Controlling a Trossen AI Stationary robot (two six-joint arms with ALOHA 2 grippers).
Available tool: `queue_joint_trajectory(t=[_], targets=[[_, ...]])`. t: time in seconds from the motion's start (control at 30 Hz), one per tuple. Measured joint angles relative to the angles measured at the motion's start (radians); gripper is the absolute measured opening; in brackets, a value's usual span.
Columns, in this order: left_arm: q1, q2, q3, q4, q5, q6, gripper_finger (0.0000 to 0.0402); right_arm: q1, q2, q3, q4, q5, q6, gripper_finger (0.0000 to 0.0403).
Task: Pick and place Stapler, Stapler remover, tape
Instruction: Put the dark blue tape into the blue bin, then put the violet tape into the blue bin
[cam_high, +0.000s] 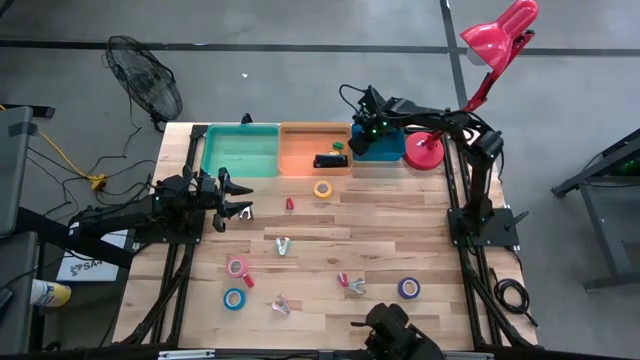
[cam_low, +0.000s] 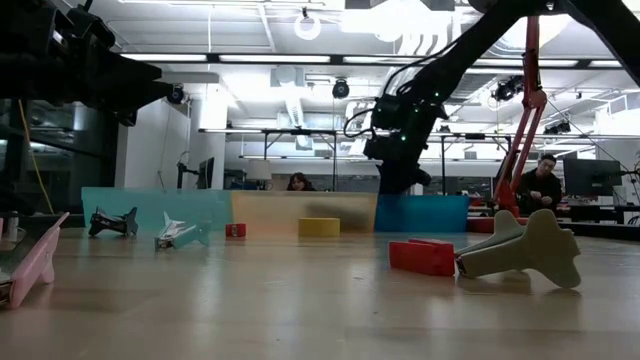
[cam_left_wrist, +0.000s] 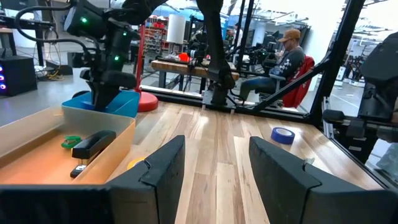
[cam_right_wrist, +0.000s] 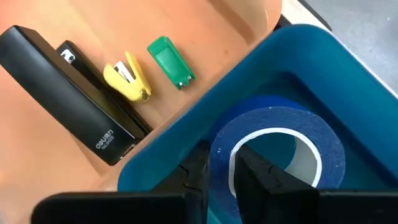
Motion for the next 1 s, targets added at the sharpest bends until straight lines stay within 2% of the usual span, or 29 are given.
queue_joint_trajectory(t=[0.2, 0.73, 1.0], targets=[[0.000, 0.000, 0.000, 0.000, 0.000, 0.000, 0.0177, 0.000, 0.000, -0.002, -0.025, 0.001, 0.000, 0.0060], [0.000, 0.000, 0.000, 0.000, 0.000, 0.000, 0.0177, 0.016, -0.006, 0.001, -0.053, -0.003, -0.018, 0.0167], [0.000, 0.000, 0.000, 0.000, 0.000, 0.000, 0.0177, 0.018, -0.098, 0.001, -0.121, 0.006, -0.016, 0.0175]])
